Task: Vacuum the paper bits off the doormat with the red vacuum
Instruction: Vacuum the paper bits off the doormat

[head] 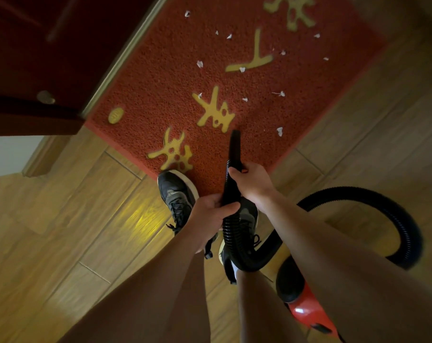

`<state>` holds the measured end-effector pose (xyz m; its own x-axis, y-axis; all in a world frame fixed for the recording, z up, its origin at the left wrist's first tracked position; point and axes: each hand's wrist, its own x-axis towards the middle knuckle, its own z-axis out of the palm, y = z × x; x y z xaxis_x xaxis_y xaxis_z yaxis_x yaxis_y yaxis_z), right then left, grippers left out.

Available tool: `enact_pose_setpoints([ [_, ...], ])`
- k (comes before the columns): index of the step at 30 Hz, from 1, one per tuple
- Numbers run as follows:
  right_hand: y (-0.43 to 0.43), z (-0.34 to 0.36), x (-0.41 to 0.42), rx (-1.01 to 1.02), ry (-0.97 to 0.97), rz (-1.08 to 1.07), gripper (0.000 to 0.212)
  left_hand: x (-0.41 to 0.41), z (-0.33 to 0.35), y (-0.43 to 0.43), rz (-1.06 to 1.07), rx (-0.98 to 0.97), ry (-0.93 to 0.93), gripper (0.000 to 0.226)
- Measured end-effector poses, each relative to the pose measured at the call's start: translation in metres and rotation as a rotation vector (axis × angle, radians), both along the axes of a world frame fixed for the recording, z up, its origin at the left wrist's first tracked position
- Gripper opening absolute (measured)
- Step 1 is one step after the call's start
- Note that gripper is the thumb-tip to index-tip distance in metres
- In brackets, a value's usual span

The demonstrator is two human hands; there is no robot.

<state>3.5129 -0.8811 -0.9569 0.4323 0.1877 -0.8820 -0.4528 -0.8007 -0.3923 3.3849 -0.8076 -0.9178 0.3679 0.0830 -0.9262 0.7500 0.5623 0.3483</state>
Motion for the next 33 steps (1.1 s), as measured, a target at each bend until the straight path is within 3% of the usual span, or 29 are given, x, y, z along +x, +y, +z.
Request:
enact_pose_setpoints([
  [10, -0.031, -0.004, 0.015, -0.002, -0.029, -0.048, 0.020, 0.025, 0.005, -0.014, -0.075, -0.041, -0.025, 0.024],
  [33, -0.053, -0.007, 0.024, -0.009, -0.018, -0.076, 0.022, 0.045, 0.009, -0.027, -0.198, -0.019, 0.021, 0.022],
])
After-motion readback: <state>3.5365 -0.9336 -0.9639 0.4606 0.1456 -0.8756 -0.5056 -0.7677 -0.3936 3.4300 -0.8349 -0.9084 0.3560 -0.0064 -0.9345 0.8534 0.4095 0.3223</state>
